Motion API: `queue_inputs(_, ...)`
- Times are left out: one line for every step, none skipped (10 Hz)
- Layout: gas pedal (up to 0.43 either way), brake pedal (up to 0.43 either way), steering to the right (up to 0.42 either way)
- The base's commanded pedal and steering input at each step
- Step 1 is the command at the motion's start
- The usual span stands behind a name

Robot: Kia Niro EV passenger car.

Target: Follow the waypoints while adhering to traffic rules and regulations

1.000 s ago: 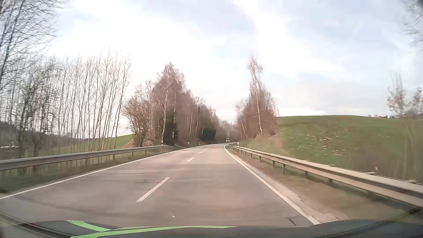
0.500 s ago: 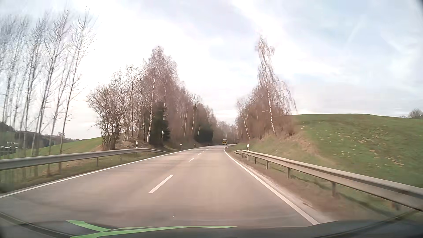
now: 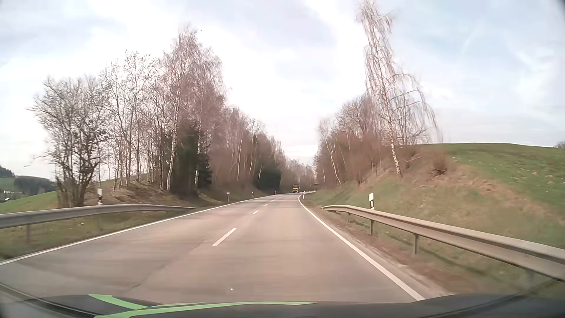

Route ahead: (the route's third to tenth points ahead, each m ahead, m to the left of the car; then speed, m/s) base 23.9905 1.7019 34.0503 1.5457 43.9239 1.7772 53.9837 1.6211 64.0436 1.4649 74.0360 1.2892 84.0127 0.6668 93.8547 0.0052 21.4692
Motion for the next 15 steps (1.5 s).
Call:
queue_inputs(0.228,0.000,0.005)
queue_inputs(0.228,0.000,0.005)
queue_inputs(0.228,0.000,0.005)
queue_inputs(0.228,0.000,0.005)
queue_inputs(0.228,0.000,0.004)
queue_inputs(0.228,0.000,0.005)
queue_inputs(0.228,0.000,0.004)
queue_inputs(0.228,0.000,0.003)
queue_inputs(0.228,0.000,0.003)
queue_inputs(0.228,0.000,0.002)
queue_inputs(0.228,0.000,0.001)
queue_inputs(0.228,0.000,0.001)
queue_inputs(0.228,0.000,0.001)
queue_inputs(0.228,0.000,0.001)
queue_inputs(0.228,0.000,0.001)
